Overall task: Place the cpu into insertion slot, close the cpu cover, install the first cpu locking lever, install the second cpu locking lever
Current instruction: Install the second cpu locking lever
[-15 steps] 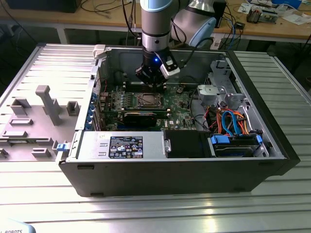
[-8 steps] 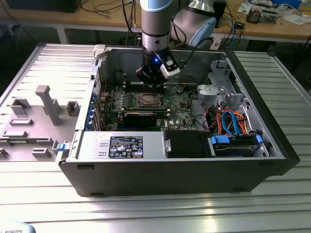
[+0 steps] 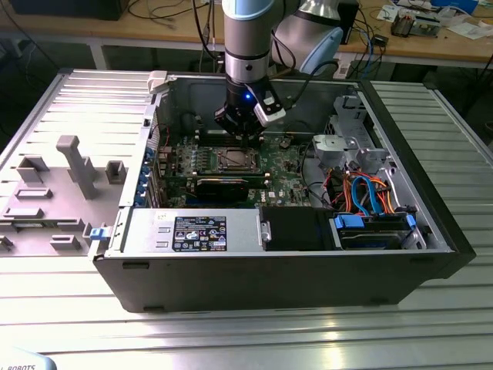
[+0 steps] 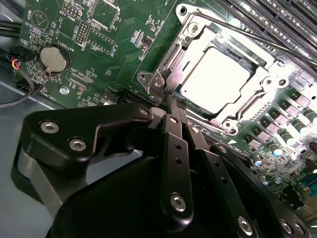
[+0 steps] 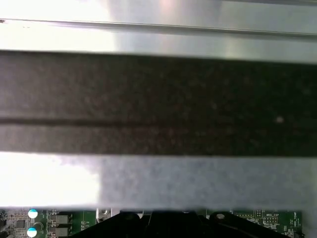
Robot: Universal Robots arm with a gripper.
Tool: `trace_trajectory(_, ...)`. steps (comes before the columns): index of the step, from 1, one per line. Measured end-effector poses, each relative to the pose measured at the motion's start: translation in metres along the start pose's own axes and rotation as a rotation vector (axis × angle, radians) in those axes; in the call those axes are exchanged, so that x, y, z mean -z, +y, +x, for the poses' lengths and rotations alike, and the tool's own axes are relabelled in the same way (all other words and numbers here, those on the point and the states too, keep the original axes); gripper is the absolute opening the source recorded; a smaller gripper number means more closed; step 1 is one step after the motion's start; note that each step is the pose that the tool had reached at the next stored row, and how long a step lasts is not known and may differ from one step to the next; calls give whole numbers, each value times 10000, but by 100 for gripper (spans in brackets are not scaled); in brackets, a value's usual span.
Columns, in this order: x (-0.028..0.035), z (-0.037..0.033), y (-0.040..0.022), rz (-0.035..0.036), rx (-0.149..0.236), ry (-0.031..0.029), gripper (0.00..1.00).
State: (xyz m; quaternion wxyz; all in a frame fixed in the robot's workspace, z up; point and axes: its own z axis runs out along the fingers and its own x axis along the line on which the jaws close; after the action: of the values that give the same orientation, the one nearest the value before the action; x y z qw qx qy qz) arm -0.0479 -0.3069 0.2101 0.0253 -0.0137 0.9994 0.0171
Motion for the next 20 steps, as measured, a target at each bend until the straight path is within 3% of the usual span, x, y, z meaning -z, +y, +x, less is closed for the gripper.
trace_trajectory(7,32,-2,1,-2,0,-1,11)
trace_trajectory(20,34,-1,-33,0,0,0,11)
